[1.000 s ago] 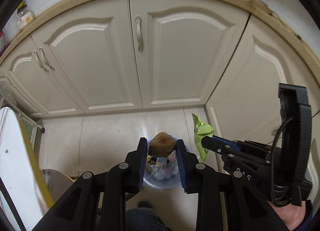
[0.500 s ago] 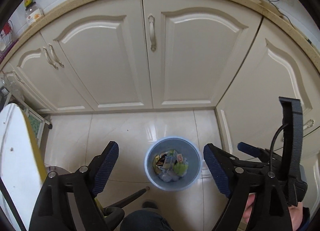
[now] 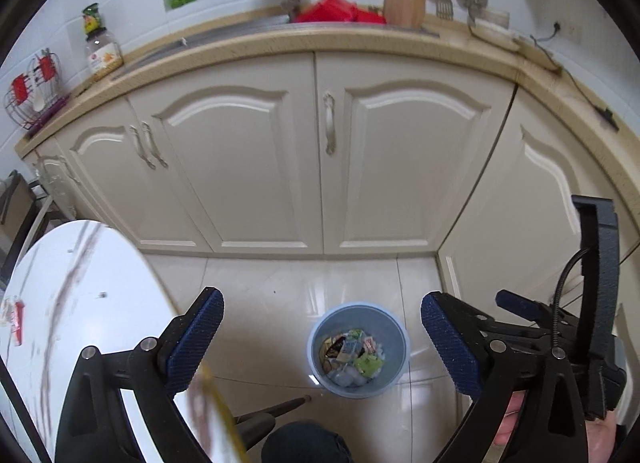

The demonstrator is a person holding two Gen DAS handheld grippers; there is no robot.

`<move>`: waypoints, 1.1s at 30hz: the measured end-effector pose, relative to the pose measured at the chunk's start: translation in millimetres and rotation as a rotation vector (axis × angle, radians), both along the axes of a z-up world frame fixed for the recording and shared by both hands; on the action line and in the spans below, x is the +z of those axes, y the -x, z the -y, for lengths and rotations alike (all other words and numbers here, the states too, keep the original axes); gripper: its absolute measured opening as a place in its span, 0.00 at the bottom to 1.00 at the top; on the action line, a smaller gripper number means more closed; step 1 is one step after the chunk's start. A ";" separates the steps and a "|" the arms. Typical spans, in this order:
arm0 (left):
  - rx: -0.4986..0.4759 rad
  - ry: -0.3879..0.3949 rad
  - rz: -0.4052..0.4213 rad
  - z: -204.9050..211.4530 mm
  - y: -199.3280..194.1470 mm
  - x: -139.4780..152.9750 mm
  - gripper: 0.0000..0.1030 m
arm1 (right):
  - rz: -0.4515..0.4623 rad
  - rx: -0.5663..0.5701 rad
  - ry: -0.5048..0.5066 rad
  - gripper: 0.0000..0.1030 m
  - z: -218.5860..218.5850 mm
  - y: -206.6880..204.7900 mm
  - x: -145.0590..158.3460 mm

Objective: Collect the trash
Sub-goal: 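Return both tools to the table above the remaining trash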

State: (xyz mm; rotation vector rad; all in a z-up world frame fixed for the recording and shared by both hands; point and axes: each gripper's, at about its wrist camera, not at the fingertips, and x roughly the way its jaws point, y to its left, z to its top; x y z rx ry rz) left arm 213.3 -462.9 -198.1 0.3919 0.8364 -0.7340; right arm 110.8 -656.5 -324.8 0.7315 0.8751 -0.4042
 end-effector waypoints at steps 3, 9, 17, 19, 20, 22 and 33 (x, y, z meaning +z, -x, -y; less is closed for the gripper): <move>0.020 0.029 0.022 -26.3 12.6 19.5 0.96 | 0.027 0.001 0.031 1.00 -11.2 1.5 22.3; 0.093 0.092 0.067 -106.6 38.2 64.7 0.99 | 0.098 0.030 0.109 1.00 -51.4 -1.7 78.5; 0.232 0.176 0.118 -215.8 61.3 107.3 0.99 | 0.196 0.121 0.206 1.00 -124.4 -20.3 148.6; 0.265 0.187 0.137 -243.3 69.3 115.8 0.99 | 0.213 0.145 0.227 1.00 -141.7 -24.7 161.6; 0.282 0.194 0.146 -256.5 73.2 119.5 0.99 | 0.220 0.158 0.241 1.00 -153.9 -27.8 169.6; 0.311 0.206 0.159 -282.2 80.4 126.3 0.99 | 0.239 0.182 0.260 1.00 -172.1 -32.7 181.5; 0.494 0.270 0.227 -403.0 130.1 149.5 0.99 | 0.327 0.339 0.382 1.00 -283.4 -53.8 237.9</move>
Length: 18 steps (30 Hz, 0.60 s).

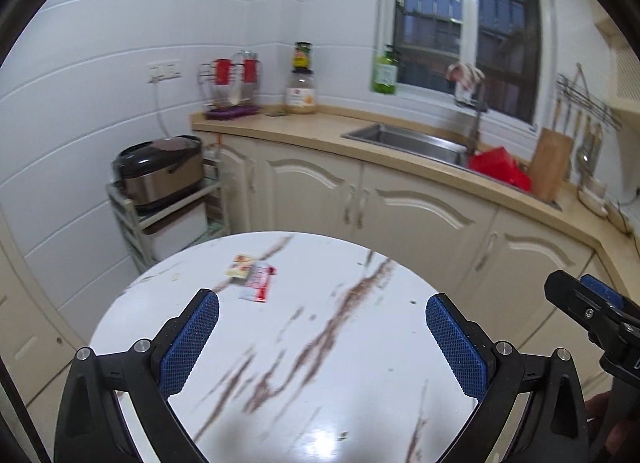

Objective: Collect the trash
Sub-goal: 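Return both tools to the table above the remaining trash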

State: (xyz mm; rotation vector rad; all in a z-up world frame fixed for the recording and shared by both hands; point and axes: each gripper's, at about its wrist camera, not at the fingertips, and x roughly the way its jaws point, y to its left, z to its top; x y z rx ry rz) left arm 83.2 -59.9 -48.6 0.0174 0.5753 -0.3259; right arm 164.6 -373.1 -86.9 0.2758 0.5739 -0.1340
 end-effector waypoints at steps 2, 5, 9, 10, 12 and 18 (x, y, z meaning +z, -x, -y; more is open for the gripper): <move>0.037 0.004 0.009 -18.7 8.0 2.3 0.99 | 0.010 0.031 0.018 1.00 -19.6 -3.0 5.3; 0.088 0.013 0.017 -41.8 17.7 5.1 0.99 | 0.022 0.075 0.048 1.00 -47.8 -8.8 10.1; 0.148 0.016 0.018 -66.0 24.8 4.6 0.99 | 0.034 0.123 0.087 1.00 -85.0 -19.5 11.6; 0.162 0.017 0.020 -70.2 25.9 4.8 0.99 | 0.035 0.130 0.093 1.00 -91.0 -20.8 11.1; 0.185 0.011 0.026 -75.5 24.1 4.5 0.99 | 0.038 0.153 0.104 1.00 -106.2 -25.9 9.7; 0.220 -0.001 0.038 -90.2 19.2 0.9 0.99 | 0.029 0.187 0.140 1.00 -136.5 -38.6 5.7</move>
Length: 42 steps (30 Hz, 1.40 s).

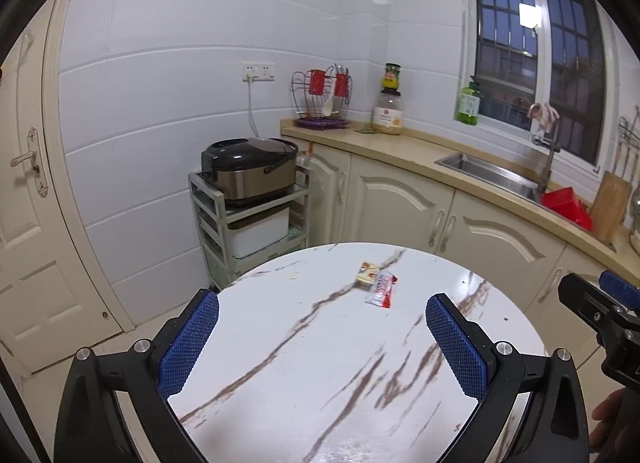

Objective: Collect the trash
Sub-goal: 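Return both tools to the table above the remaining trash, then grasp the red-white wrapper with the right tool while the left tool grasps the yellow juice box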

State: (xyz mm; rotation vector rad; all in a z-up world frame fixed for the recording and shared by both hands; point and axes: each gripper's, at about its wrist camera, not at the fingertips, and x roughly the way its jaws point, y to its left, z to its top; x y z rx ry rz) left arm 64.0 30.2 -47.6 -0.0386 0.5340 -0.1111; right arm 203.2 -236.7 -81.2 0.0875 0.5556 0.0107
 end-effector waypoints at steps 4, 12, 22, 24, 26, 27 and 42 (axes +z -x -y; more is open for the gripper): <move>0.006 -0.006 -0.004 -2.8 -7.2 -8.3 0.99 | -0.003 0.013 0.010 1.00 -10.3 -8.6 -1.6; 0.007 0.003 -0.071 -10.2 -54.5 -34.0 0.99 | -0.080 0.026 0.035 1.00 -20.4 -48.6 -26.0; 0.014 -0.009 -0.163 -7.2 -154.2 -66.4 0.99 | -0.258 0.066 0.035 1.00 -31.3 -135.8 -91.9; 0.019 -0.011 -0.180 -8.3 -174.8 -73.9 0.99 | -0.307 0.069 0.039 1.00 -35.9 -160.3 -111.5; 0.028 -0.008 -0.196 -10.5 -195.0 -80.2 0.99 | -0.345 0.072 0.043 0.96 -41.3 -179.5 -127.6; 0.030 -0.005 -0.203 -10.9 -202.9 -83.9 0.99 | -0.364 0.072 0.046 0.95 -44.7 -188.3 -135.3; -0.006 -0.024 -0.259 22.1 -304.9 -122.4 0.99 | -0.392 0.113 0.093 0.24 -59.3 -243.2 -182.4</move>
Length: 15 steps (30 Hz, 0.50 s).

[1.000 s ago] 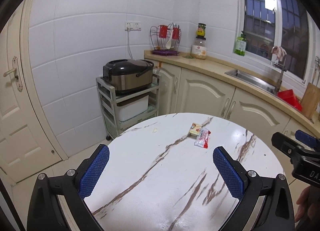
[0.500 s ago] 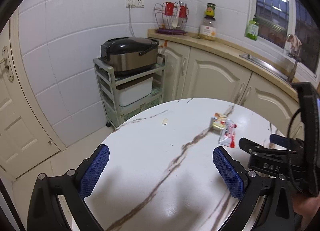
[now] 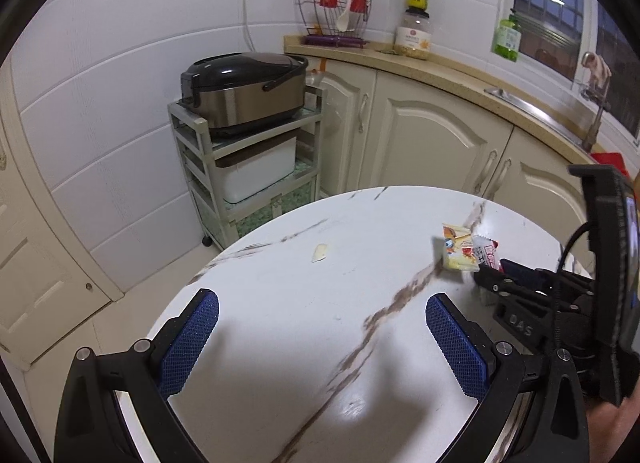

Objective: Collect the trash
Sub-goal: 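Grasp the red-white wrapper with the right tool while the left tool grasps the yellow juice box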

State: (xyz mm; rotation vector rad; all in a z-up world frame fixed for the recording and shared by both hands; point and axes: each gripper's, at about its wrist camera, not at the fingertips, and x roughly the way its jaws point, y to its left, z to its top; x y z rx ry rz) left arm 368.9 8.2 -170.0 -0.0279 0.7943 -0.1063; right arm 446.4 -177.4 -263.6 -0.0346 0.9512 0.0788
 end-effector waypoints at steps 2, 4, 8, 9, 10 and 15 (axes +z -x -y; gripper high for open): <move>-0.019 -0.001 -0.002 11.7 -9.6 -2.9 0.99 | -0.004 0.017 -0.042 0.22 11.3 -3.0 2.2; -0.037 -0.005 -0.004 24.2 -19.8 -5.8 0.99 | -0.005 0.028 -0.051 0.20 18.9 -3.5 2.8; -0.082 -0.017 -0.011 51.5 -38.6 -12.4 0.99 | -0.011 0.026 -0.125 0.16 42.5 -1.0 3.2; -0.094 -0.022 -0.015 57.9 -44.5 -14.6 0.99 | -0.014 0.021 -0.147 0.16 50.1 0.0 3.3; -0.103 -0.030 -0.017 64.2 -50.9 -16.8 0.99 | -0.015 0.018 -0.155 0.16 53.9 0.5 3.0; -0.135 -0.057 -0.048 95.3 -78.4 -35.7 0.99 | -0.022 -0.004 -0.184 0.16 75.3 3.1 3.1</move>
